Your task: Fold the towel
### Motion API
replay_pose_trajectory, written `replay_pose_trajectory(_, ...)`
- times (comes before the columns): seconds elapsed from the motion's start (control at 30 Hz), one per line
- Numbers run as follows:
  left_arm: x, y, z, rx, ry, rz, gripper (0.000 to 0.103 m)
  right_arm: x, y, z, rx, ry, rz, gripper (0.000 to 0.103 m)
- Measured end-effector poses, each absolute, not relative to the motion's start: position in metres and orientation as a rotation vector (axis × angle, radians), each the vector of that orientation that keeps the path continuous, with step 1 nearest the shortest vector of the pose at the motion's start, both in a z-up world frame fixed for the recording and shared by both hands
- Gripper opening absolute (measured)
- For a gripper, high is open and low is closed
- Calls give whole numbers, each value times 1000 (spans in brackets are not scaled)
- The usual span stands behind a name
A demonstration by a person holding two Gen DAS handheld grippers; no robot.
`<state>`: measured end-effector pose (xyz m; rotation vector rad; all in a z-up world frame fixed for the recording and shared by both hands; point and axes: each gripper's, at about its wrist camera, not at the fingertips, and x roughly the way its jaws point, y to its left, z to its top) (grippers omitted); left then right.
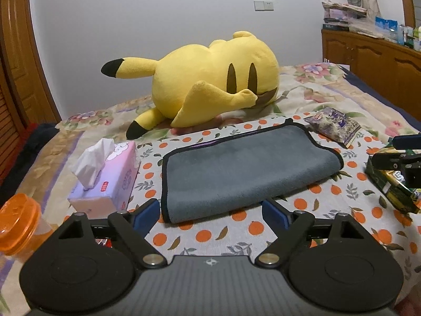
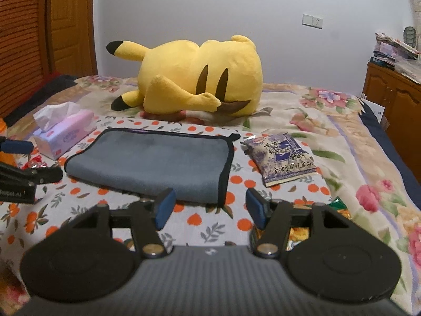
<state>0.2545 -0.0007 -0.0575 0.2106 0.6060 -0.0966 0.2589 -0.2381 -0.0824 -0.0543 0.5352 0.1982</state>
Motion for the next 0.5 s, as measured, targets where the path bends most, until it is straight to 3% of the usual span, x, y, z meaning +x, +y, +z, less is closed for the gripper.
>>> replay_pose_trajectory(0.37, 217, -10, -43, 215, 600, -113, 96, 226, -248, -72, -49, 528, 198, 70)
replay_pose_trajectory(0.5, 203, -13, -36, 211, 598, -117, 98, 213, -252, -64, -37, 515, 195, 84)
